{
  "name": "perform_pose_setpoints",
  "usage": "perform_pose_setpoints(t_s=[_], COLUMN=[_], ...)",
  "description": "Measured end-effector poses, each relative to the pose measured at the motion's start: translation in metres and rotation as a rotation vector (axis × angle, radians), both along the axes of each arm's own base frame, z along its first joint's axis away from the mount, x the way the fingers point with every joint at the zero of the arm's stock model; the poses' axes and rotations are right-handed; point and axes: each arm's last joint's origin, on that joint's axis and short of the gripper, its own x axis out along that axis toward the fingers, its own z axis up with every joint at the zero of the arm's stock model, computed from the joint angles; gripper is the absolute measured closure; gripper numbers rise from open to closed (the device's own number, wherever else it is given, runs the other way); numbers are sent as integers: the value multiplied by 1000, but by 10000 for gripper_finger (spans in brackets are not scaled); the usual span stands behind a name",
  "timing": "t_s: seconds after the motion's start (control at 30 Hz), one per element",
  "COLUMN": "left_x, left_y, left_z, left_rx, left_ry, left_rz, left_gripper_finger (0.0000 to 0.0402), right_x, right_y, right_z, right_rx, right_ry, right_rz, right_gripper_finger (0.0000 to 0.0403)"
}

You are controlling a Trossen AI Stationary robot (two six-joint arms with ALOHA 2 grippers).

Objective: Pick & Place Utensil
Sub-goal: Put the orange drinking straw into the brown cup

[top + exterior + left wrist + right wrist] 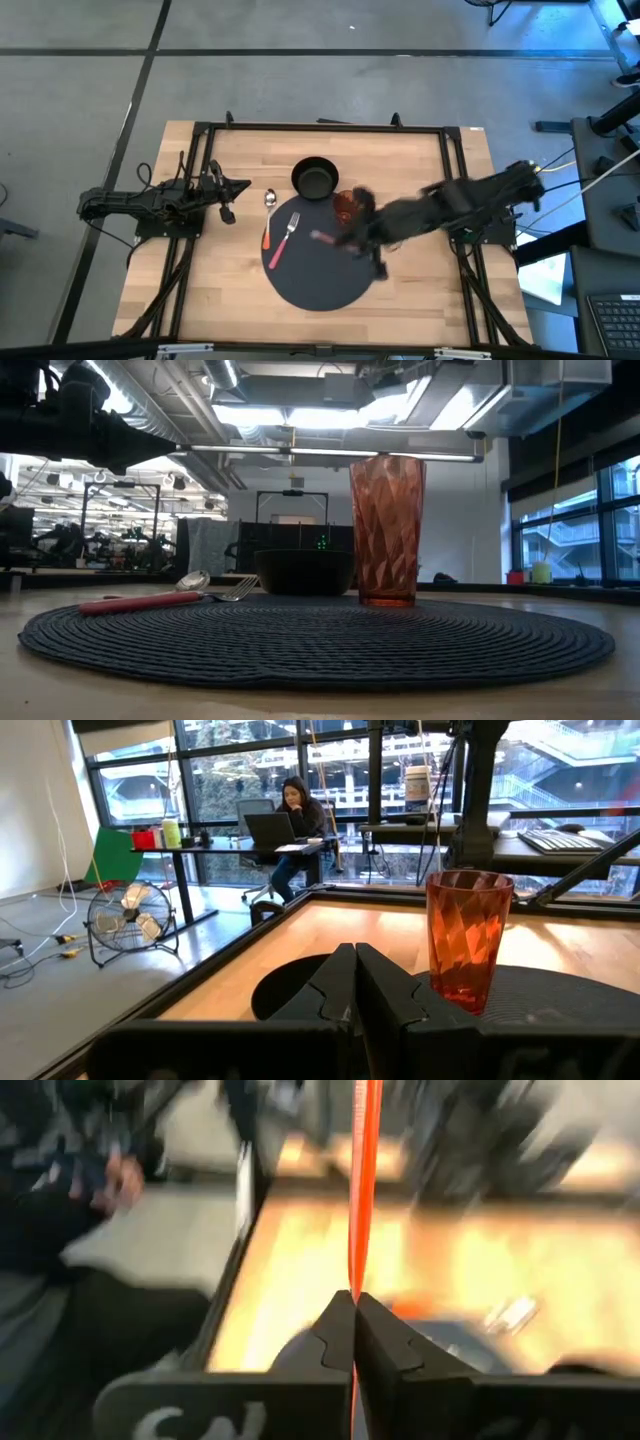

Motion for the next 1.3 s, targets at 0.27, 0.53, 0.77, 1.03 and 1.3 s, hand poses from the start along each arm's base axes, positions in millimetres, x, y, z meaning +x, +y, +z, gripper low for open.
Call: perform_pose_setpoints(t_s=[0.27, 0.53, 0.77, 1.03, 1.3], left_x=[0, 0, 0, 0, 0], left_y=[0, 0, 0, 0, 0], left_z=[0, 0, 0, 0, 0], left_rx=[0, 0, 0, 0, 0], left_ry=[0, 0, 3, 4, 4], left_rz=[1, 0, 0, 2, 4], left_gripper_finger=[398, 398, 398, 398, 398], right_x=[-14, -21, -23, -23, -30], right_y=[-40, -77, -91, -100, -116], right_z=[-19, -70, -98, -136, -167], right_rx=[-149, -133, -88, -72, -8], right_ry=[-252, -342, -360, -335, -383], right_rz=[-67, -162, -168, -198, -224], right_gripper_finger=[402, 402, 403, 403, 403])
